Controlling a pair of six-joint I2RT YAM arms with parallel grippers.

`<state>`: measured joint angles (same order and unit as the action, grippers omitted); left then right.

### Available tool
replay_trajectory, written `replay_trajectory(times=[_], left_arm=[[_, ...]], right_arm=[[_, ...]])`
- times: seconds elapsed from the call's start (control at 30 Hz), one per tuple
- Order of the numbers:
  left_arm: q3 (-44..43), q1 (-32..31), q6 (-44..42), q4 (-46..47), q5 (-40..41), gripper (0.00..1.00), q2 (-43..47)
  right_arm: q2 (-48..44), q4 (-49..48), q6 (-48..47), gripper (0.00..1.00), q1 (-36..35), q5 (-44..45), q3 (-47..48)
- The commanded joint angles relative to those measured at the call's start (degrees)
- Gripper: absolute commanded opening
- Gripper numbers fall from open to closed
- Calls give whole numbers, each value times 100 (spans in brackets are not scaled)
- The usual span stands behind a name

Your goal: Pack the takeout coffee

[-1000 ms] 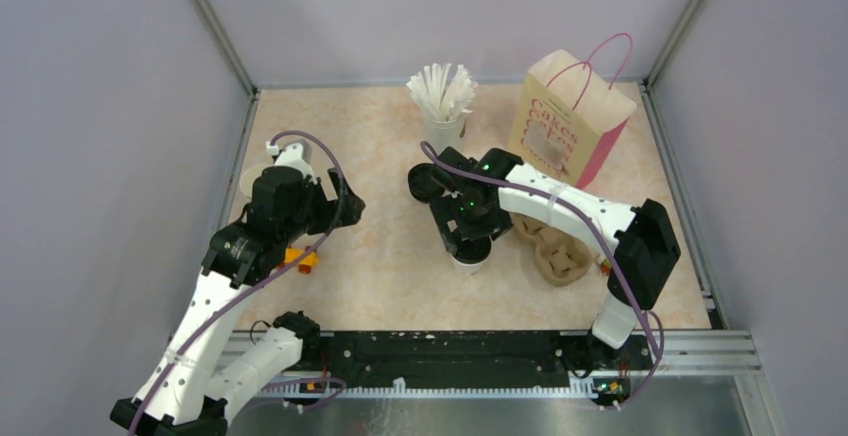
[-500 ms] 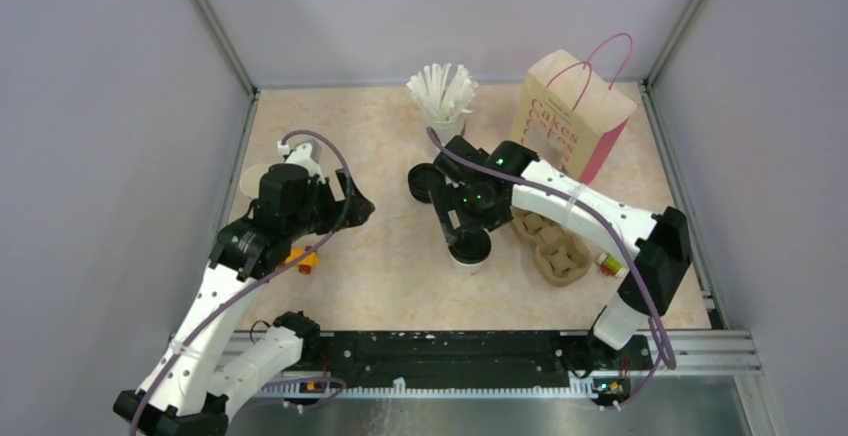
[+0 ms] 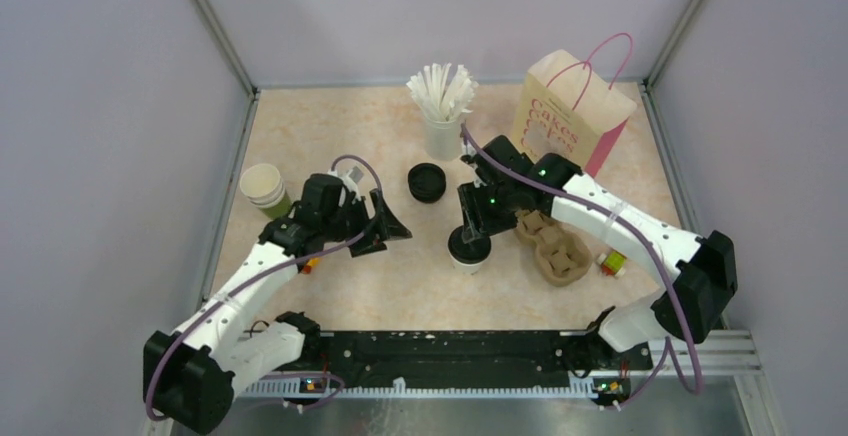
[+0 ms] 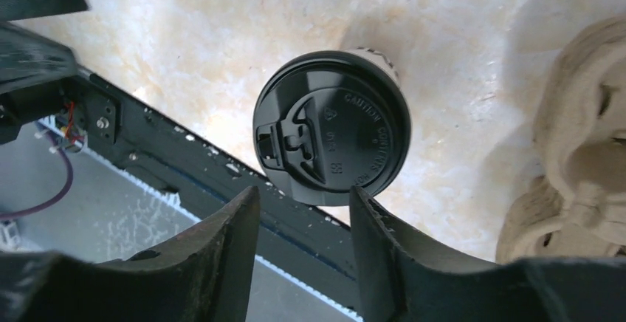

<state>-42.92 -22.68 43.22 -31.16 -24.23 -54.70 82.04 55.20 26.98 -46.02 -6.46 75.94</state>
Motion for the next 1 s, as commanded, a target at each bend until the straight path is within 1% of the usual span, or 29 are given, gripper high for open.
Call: replay_trajectory(times=[0.0, 0.03, 0.13, 0.3, 0.43, 0.57, 0.73, 0.97], left_arm=[[393, -152, 737, 1199, -757, 82, -167], [443, -182, 827, 1342, -758, 82, -179], [531, -240, 1059, 1680, -803, 82, -303], [797, -461, 1542, 2517, -1020, 82, -747], [793, -746, 1760, 2956, -902, 80, -1103], [749, -1064, 1939, 3583, -920, 78, -1558], [682, -1280, 2115, 3968, -1046, 77, -2036], [574, -1334, 1955, 3898, -820, 74, -2222]], right_arm=[[-85, -574, -318, 44, 32, -564, -68], [-83, -584, -388, 40, 45, -506, -35], [-13, -615, -480, 33, 122, -383, 28], [107, -767, -595, 27, 128, -241, -133], [74, -966, -614, 23, 128, -152, -373], [32, -1220, -602, 21, 129, -146, -757], [-57, -1475, -526, 20, 128, -211, -1175], [-212, -1686, -415, 19, 128, -188, -1434]])
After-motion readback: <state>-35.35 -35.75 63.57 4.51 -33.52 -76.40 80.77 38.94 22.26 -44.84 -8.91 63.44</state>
